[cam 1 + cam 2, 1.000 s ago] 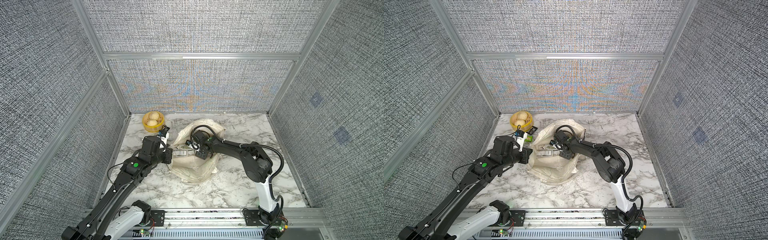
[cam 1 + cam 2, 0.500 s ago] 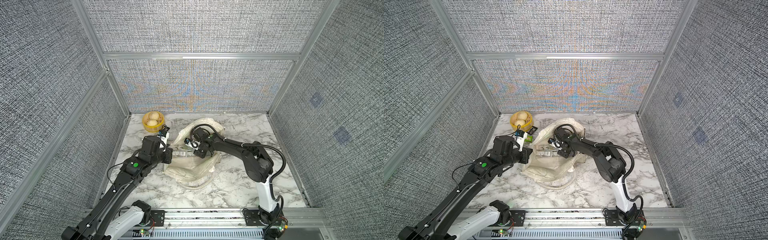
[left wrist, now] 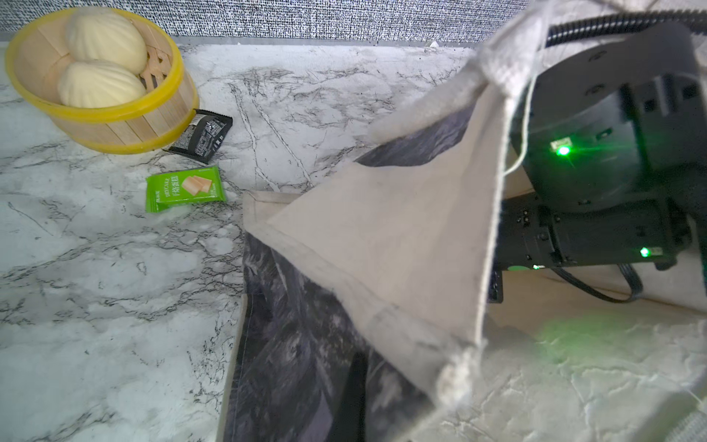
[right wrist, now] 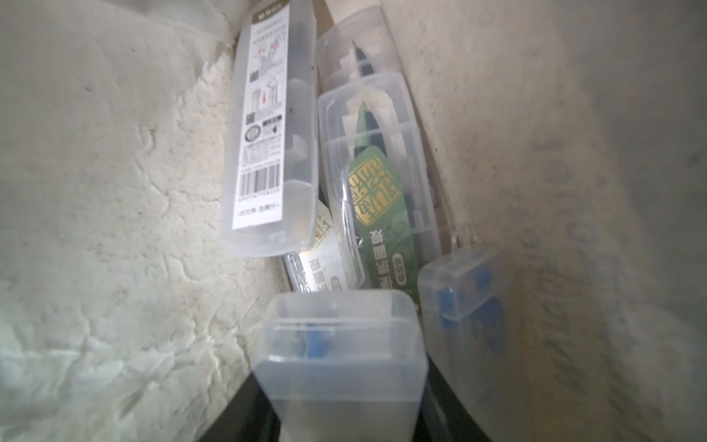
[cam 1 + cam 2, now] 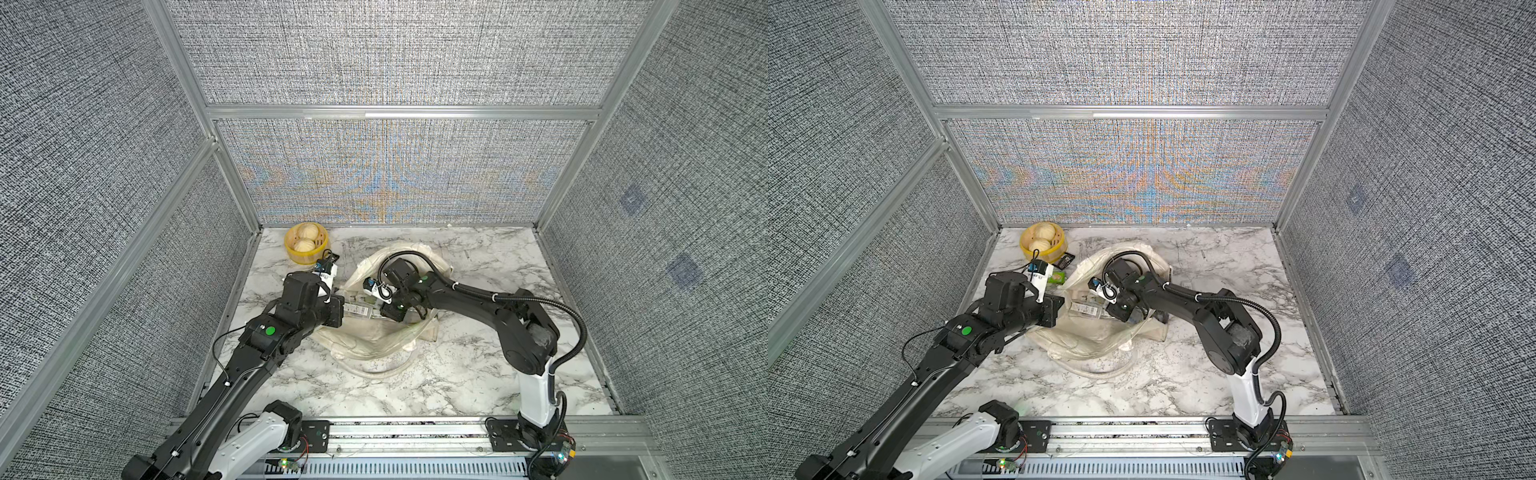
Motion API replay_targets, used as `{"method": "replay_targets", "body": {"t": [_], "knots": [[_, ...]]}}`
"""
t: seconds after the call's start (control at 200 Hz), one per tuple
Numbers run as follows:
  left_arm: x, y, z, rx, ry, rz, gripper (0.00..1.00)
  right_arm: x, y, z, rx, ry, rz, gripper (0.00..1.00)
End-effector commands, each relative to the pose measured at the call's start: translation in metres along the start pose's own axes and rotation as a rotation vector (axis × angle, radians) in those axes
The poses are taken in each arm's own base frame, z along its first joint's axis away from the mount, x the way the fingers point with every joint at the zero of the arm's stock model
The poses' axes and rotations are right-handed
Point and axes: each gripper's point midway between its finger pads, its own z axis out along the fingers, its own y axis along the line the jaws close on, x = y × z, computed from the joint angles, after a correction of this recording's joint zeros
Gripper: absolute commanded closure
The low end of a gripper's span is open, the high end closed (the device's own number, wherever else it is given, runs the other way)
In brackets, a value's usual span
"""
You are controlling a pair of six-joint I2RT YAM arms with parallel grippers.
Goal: Take out the compass set from the canvas bag
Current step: Pick up the compass set from the canvas bag.
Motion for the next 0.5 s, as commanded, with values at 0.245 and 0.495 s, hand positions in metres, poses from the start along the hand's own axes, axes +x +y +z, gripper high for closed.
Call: {"method": "replay_targets", "body": {"t": [0.245,0.495], "knots": [[-0.011,0.01,-0.016,-0.063,-0.073,-0.013,1.0,-0.034,-0.005,-0.039,0.062,-0.153,-0.005,0.56],[-0.026,0.019,-0.023,-0.129,-0.113,-0.047,1.0,-0.057,0.008,-0.07,0.062,-0.22,-0.037,0.56]]}}
